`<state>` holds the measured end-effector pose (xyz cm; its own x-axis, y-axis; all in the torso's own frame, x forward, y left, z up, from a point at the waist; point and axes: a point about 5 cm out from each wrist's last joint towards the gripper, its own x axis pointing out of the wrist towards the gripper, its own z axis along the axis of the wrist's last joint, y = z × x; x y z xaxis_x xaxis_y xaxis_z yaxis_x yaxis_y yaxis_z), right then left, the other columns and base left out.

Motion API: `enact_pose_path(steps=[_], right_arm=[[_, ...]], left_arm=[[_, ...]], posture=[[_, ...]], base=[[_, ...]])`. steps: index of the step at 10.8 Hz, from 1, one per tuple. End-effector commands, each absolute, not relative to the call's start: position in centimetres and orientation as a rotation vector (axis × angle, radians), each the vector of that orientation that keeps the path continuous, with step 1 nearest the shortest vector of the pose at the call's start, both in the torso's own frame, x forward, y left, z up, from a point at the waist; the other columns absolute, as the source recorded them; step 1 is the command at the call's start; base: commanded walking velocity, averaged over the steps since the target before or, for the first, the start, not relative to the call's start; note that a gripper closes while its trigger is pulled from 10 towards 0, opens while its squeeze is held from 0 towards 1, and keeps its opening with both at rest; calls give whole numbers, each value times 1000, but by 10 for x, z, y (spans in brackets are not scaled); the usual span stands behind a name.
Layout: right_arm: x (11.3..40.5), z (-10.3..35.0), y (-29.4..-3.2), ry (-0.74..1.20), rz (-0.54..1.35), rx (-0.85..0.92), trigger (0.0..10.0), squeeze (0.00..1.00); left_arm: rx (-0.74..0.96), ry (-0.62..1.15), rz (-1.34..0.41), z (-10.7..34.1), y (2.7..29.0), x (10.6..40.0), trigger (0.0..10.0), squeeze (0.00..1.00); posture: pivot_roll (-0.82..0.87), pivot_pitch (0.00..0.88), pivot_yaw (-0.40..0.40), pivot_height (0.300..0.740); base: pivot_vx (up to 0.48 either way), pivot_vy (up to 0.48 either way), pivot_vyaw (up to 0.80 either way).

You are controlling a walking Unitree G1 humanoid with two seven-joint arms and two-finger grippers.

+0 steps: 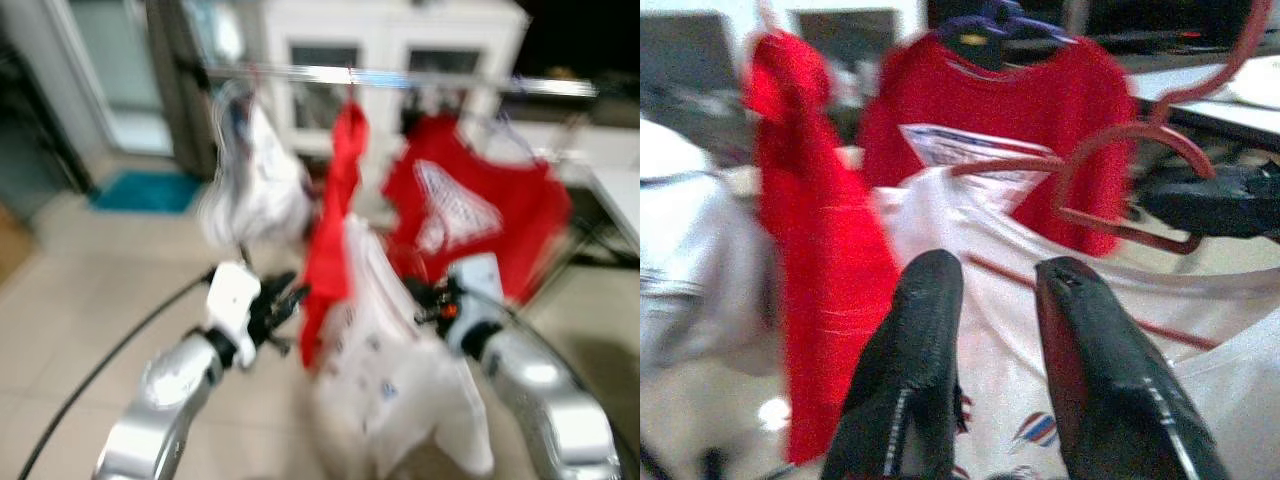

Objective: Hang hanger

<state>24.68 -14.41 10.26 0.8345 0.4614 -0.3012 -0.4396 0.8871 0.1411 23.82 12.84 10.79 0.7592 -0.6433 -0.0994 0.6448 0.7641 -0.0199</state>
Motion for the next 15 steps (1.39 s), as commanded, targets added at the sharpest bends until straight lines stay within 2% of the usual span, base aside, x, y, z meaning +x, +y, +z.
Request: enact_pose_path(steps=[1,3,4,9,10,11,13,15], right_arm=[[250,119,-140,272,536,71,0,0],[242,133,-131,228,741,91,0,0],[236,141,-128,209,847,127,0,0],[226,147,-128,207,975,185,0,0],[228,147,-130,209,968,185,0,0],[230,148,-132,205,964,193,0,0],[234,148,-137,209,941,188,0,0],[238,150,-141,202,925,197,0,0]], left_arm=[[28,103,-716,109,124,245,10000,1000],[123,113,-619,105,119,276,10000,992],[149,95,-552,106,119,289,10000,0],[213,19,-414,110,121,304,10000,0],[208,22,-411,108,118,302,1020,0],[204,29,-389,104,115,300,0,0],[177,45,-422,101,105,297,0,0],[157,65,-405,98,106,295,0,0]], posture=[[-39,0,20,740],[-57,0,32,740],[-65,0,34,740],[-68,0,28,740],[-67,0,26,740],[-67,0,26,740],[-64,0,21,740],[-63,0,21,740]], base=[[0,0,0],[0,0,0],[0,0,0],[0,0,0],[0,0,0],[0,0,0],[0,0,0],[0,0,0]])
